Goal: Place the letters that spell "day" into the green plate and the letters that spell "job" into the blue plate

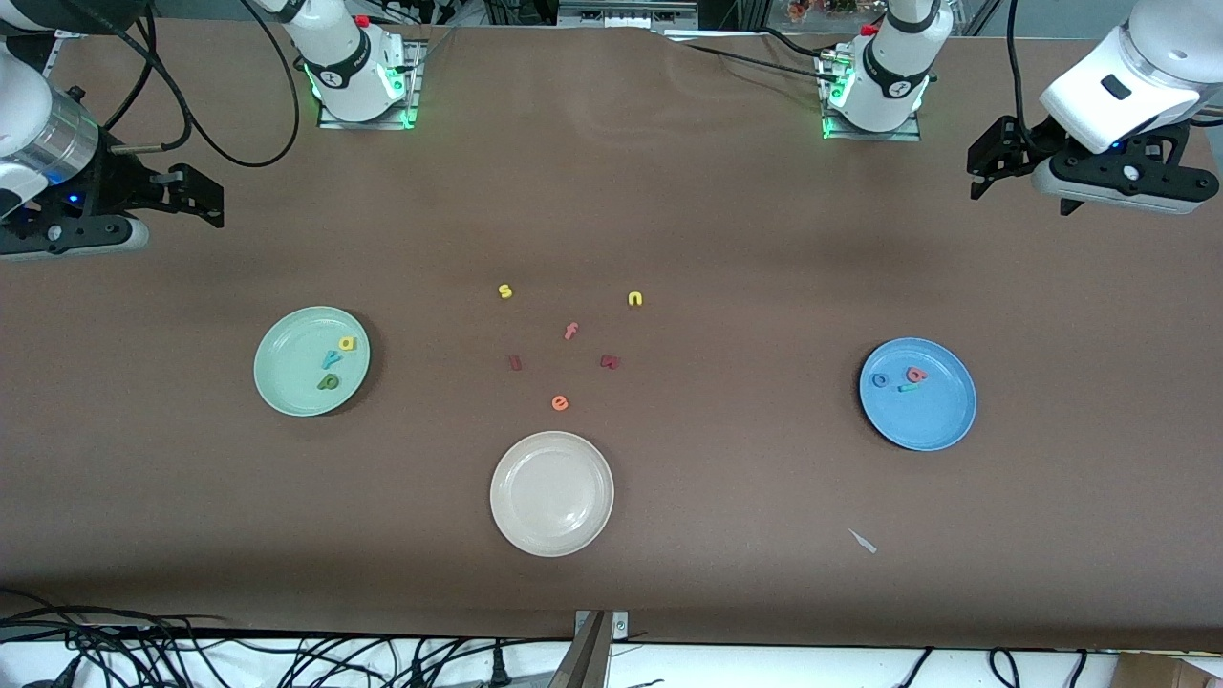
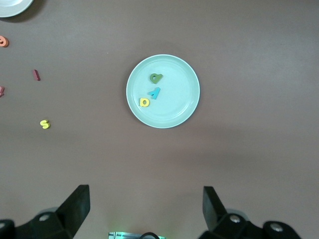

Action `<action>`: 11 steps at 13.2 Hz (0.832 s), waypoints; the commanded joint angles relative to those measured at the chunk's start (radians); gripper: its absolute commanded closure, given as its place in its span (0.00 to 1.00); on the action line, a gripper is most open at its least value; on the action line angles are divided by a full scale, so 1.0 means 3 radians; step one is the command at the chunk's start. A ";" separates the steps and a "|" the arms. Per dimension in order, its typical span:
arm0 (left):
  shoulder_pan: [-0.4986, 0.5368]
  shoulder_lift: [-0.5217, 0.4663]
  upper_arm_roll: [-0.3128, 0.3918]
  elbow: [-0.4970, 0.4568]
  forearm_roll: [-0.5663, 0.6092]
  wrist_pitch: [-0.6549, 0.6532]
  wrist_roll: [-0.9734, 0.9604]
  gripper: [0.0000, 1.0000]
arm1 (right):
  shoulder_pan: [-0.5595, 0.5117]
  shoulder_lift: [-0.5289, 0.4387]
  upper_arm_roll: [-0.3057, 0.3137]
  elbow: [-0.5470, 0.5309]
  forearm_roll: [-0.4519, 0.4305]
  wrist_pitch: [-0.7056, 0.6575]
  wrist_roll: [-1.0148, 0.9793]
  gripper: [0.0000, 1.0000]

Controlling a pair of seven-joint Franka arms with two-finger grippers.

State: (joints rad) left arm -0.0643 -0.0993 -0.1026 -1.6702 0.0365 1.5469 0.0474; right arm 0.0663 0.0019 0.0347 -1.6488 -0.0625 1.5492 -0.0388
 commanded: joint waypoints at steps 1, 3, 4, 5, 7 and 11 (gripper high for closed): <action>0.0005 0.0050 -0.0001 0.0111 -0.0030 -0.0125 -0.0020 0.00 | -0.0027 -0.0047 0.0017 -0.0042 -0.0047 0.0026 0.0012 0.00; 0.0000 0.0050 -0.0001 0.0111 -0.0024 -0.0135 -0.0020 0.00 | -0.0027 -0.0047 0.0017 -0.0042 -0.0052 0.0031 0.0012 0.00; 0.0010 0.0050 -0.0001 0.0106 -0.0024 -0.0150 -0.0005 0.00 | -0.0027 -0.0047 0.0017 -0.0037 -0.0052 0.0036 0.0012 0.00; 0.0030 0.0050 -0.0001 0.0111 -0.0030 -0.0211 0.0021 0.00 | -0.0027 -0.0047 0.0017 -0.0042 -0.0052 0.0031 0.0012 0.00; 0.0051 0.0050 0.0010 0.0106 -0.0085 -0.0248 0.0026 0.00 | -0.0027 -0.0037 0.0017 -0.0037 -0.0047 0.0036 0.0012 0.00; 0.0056 0.0050 0.0020 0.0111 -0.0096 -0.0283 0.0026 0.00 | -0.0032 -0.0001 -0.0034 -0.0037 -0.0032 0.0046 0.0012 0.00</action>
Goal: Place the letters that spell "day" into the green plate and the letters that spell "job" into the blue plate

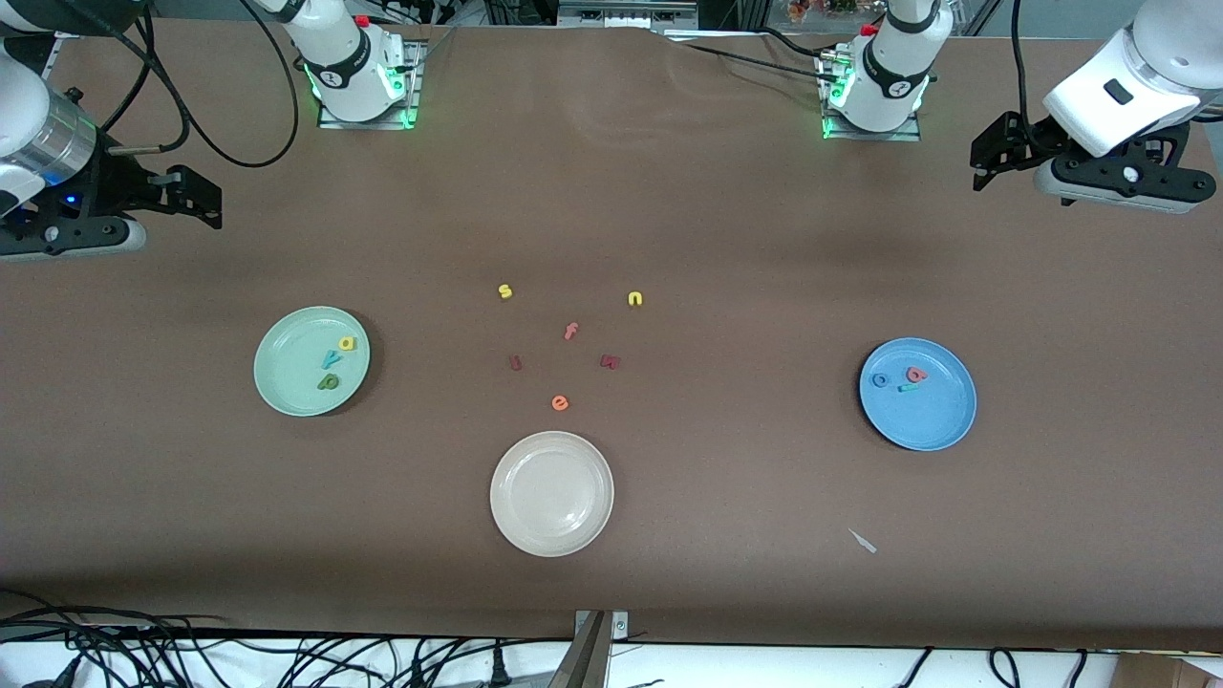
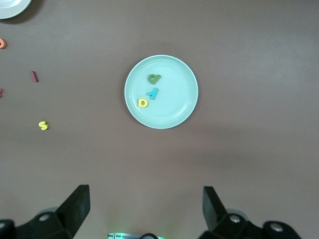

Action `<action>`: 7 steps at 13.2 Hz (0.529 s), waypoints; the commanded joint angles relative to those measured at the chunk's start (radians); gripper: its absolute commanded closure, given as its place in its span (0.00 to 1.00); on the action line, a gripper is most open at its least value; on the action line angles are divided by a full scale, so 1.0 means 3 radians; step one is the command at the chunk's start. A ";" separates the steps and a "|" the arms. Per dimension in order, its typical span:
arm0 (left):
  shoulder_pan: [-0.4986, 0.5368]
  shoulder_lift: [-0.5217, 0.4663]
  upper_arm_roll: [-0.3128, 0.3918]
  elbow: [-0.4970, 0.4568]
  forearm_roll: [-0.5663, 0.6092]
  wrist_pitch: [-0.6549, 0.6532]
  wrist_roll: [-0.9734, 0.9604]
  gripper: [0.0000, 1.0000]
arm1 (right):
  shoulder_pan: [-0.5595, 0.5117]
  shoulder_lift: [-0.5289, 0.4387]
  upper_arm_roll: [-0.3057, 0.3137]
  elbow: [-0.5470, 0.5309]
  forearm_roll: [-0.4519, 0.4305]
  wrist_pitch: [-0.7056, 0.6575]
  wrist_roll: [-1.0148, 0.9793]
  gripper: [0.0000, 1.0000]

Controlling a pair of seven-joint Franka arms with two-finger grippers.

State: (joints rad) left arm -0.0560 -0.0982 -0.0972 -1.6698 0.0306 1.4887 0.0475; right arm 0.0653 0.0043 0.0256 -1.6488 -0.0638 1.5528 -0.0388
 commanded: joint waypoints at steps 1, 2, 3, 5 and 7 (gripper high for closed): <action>0.0028 0.0046 0.0017 0.0110 -0.0092 -0.0084 0.0031 0.00 | -0.0029 -0.0004 -0.0003 -0.0021 -0.0028 0.0039 0.0012 0.00; 0.0064 0.0066 0.0038 0.0120 -0.0132 -0.0079 0.0036 0.00 | -0.0029 -0.0004 -0.0003 -0.0021 -0.0033 0.0039 0.0012 0.00; 0.0120 0.0127 0.0043 0.0207 -0.0153 -0.0074 0.0036 0.00 | -0.0029 -0.0009 -0.0003 -0.0021 -0.0043 0.0045 0.0012 0.00; 0.0182 0.0265 0.0043 0.0375 -0.0179 -0.0079 0.0031 0.00 | -0.0029 -0.0009 -0.0003 -0.0021 -0.0048 0.0045 0.0012 0.00; 0.0187 0.0312 0.0043 0.0422 -0.0199 -0.0074 0.0026 0.00 | -0.0029 -0.0009 -0.0003 -0.0021 -0.0053 0.0045 0.0012 0.00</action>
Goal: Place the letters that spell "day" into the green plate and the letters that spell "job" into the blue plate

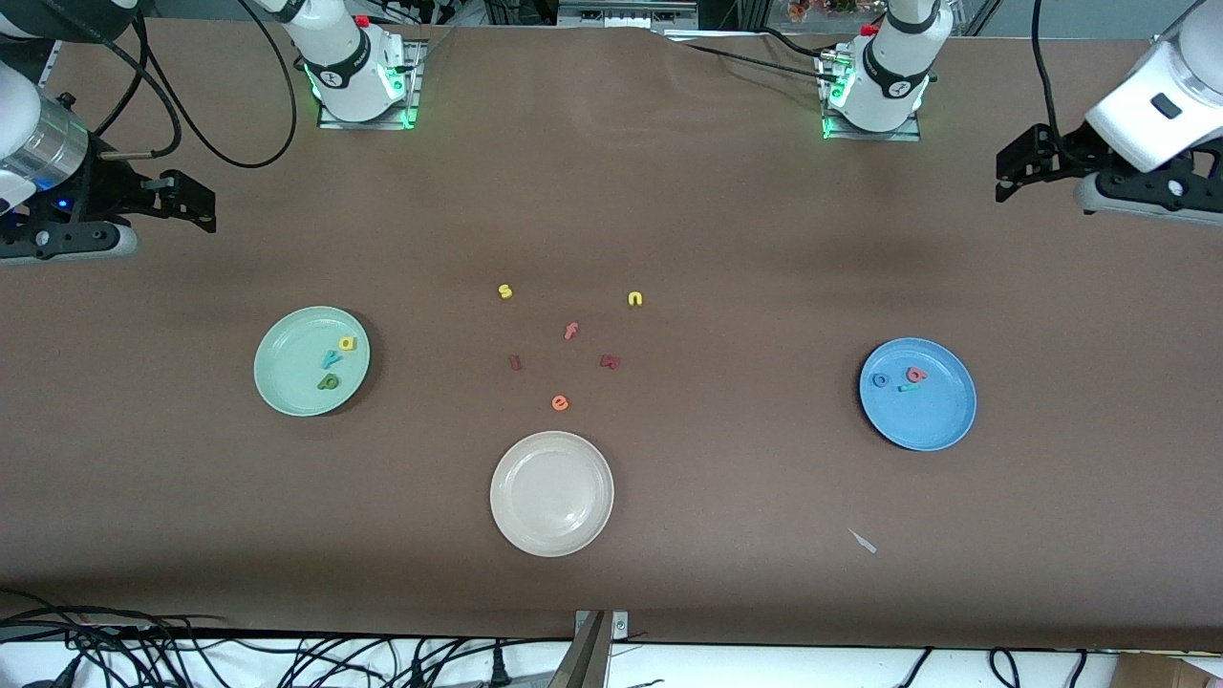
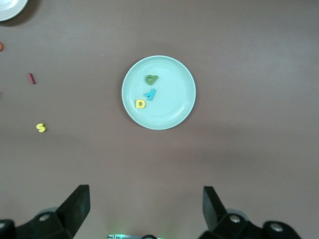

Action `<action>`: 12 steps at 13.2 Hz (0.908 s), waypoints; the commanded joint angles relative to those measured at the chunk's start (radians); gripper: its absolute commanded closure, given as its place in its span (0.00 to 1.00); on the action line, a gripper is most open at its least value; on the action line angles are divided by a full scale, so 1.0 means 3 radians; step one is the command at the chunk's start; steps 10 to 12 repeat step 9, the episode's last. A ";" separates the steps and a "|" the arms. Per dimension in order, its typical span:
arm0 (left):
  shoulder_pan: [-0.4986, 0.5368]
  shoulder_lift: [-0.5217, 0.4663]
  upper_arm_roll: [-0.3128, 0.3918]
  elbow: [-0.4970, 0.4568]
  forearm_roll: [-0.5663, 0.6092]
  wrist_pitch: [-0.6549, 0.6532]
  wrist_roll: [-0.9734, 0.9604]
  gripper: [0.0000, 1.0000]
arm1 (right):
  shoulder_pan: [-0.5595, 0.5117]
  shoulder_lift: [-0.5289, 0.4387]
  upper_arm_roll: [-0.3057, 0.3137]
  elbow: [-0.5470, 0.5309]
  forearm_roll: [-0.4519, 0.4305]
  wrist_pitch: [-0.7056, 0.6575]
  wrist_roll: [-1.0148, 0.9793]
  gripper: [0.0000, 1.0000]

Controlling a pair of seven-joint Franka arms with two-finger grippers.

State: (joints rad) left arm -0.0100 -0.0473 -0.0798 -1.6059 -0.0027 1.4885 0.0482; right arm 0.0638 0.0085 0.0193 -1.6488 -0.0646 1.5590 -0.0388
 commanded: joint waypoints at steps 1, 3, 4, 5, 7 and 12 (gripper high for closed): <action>0.0033 0.0142 -0.0015 0.0209 -0.0088 -0.0063 0.0023 0.00 | -0.0023 -0.0023 0.0018 -0.0021 -0.0051 0.0024 0.0012 0.00; 0.0038 0.0152 -0.0015 0.0209 -0.0088 -0.0063 0.0023 0.00 | -0.0023 -0.0023 0.0023 -0.0021 -0.0051 0.0024 0.0012 0.00; 0.0038 0.0152 -0.0015 0.0209 -0.0088 -0.0068 0.0018 0.00 | -0.0023 -0.0023 0.0023 -0.0021 -0.0051 0.0024 0.0012 0.00; 0.0038 0.0152 -0.0015 0.0209 -0.0088 -0.0068 0.0003 0.00 | -0.0018 -0.0023 0.0023 -0.0021 -0.0051 0.0024 0.0012 0.00; 0.0038 0.0152 -0.0015 0.0209 -0.0088 -0.0068 -0.0002 0.00 | -0.0018 -0.0023 0.0023 -0.0016 -0.0051 0.0024 0.0012 0.00; 0.0038 0.0152 -0.0015 0.0209 -0.0093 -0.0068 -0.0002 0.00 | -0.0018 -0.0028 0.0023 -0.0021 -0.0051 0.0024 0.0012 0.00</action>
